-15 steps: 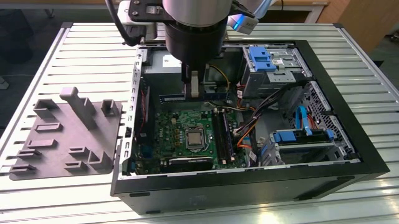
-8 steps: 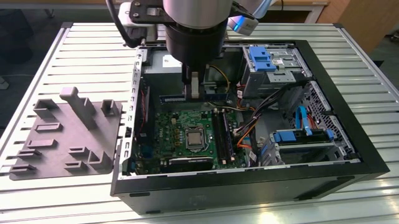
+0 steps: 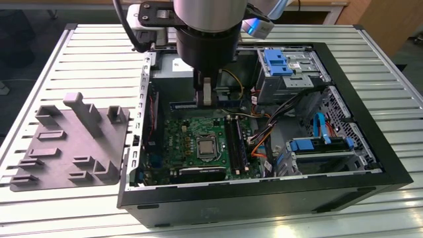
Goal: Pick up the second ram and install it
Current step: 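Pick up the second ram and move it above second insertion slot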
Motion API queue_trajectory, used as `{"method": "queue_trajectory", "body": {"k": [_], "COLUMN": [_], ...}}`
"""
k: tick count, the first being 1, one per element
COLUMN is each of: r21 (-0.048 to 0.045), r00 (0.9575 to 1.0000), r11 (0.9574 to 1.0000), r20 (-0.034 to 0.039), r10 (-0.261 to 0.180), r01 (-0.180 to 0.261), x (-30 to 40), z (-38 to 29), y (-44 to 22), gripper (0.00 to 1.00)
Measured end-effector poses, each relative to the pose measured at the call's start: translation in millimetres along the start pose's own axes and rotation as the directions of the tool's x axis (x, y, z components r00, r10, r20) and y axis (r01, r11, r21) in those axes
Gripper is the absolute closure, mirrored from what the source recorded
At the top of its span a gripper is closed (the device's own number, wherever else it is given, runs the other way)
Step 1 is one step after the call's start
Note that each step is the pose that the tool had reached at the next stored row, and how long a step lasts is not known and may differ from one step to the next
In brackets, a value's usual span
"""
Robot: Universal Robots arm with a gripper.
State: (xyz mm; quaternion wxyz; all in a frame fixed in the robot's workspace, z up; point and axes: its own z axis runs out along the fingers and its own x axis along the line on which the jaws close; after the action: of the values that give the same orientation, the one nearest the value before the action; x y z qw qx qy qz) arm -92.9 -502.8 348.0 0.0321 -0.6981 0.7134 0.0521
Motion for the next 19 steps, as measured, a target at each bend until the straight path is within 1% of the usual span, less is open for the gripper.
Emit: {"method": "queue_trajectory", "body": {"k": [10, 19], "r21": [0.0001, 0.0000], "r00": [1.0000, 1.0000], "r11": [1.0000, 1.0000], "r20": [0.0001, 0.0000], "r10": [0.000, 0.000], "r01": [0.000, 0.000], "x": [0.4, 0.7], "z": [4.0, 6.7], "y": [-3.1, -4.5], "gripper": [0.88, 0.88]}}
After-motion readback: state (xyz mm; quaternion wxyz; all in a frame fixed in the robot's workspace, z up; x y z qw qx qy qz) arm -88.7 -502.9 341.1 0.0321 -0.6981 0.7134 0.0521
